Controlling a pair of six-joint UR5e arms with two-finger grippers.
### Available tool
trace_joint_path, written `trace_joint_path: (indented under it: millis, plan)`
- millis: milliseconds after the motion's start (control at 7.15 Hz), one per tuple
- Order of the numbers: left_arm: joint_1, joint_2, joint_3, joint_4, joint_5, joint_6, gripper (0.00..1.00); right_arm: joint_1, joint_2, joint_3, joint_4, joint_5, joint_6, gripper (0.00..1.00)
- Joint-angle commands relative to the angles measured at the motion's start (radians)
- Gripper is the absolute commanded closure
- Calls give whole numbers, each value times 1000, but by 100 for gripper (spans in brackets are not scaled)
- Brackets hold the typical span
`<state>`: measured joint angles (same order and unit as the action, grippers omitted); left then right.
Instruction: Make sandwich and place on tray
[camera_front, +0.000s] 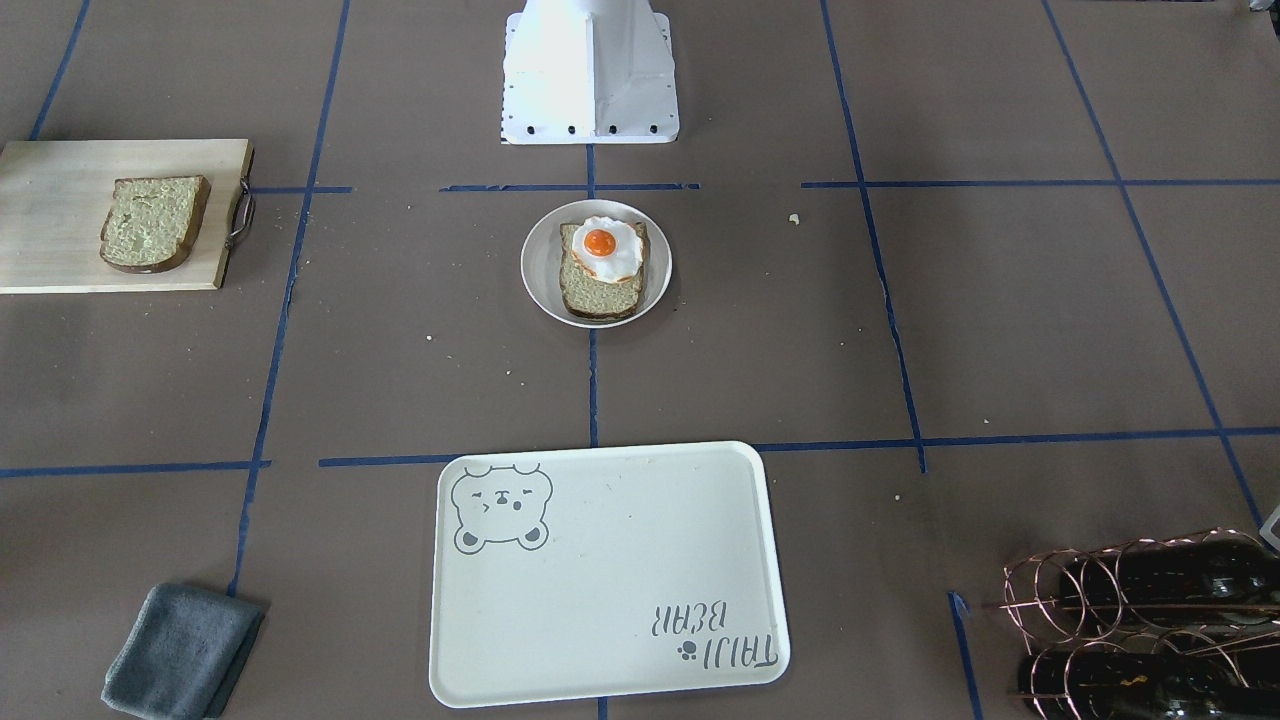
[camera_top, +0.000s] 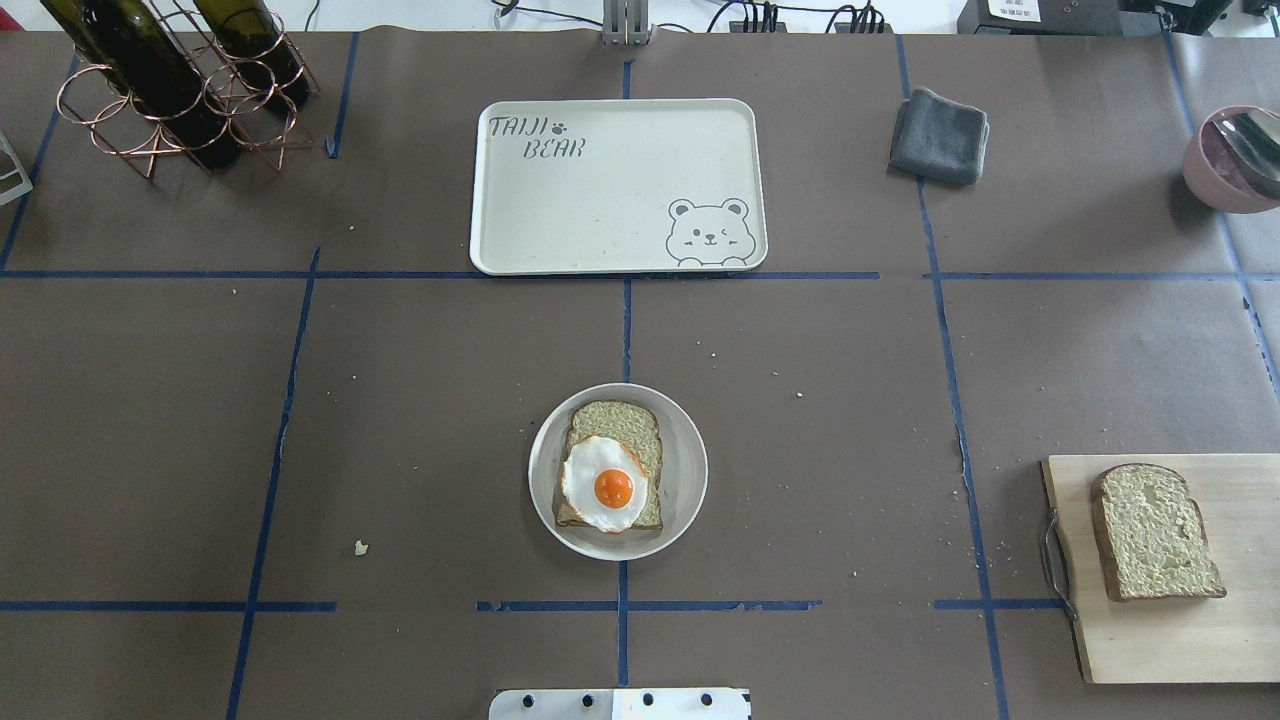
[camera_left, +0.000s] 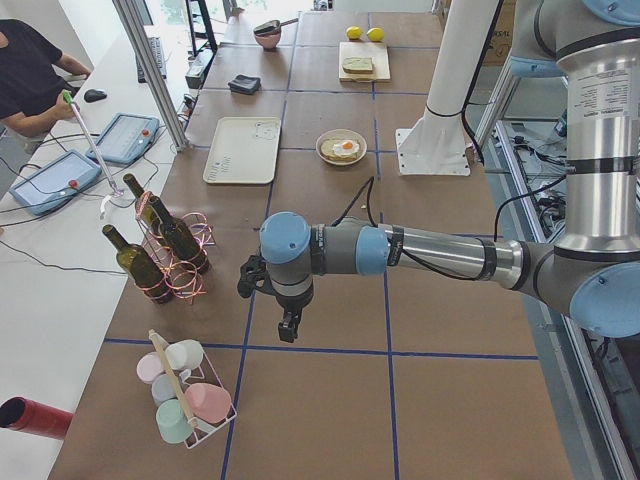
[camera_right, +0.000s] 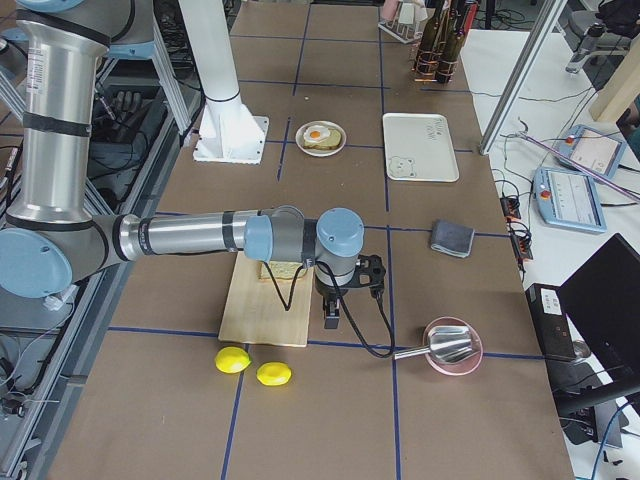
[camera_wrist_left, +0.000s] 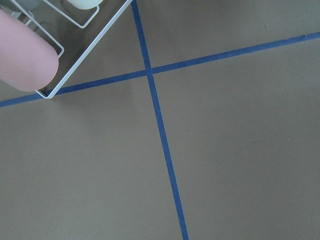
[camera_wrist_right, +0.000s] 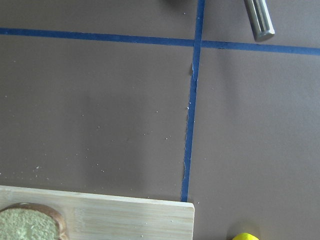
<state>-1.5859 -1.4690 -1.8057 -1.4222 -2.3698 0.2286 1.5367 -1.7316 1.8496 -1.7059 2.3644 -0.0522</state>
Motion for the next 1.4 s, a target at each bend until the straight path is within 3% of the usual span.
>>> trace_joint_path:
  millis: [0,140,979,1119,1259]
  plan:
    - [-5,19,-16,-21,10,62,0,0,9,-4,-4,-4,0,0]
    - [-2,9,-1,35,8,108,0,0,11,-3,-3,-1,0,0]
    - [-3,-27,22,16,0,100,0,-4,-11,-6,61,9,-11,0]
    - [-2,-30,31,3,-6,104,0,-33,-79,14,74,113,-8,0]
    - [-2,-28,25,-3,-11,106,0,-77,-119,13,223,166,18,0]
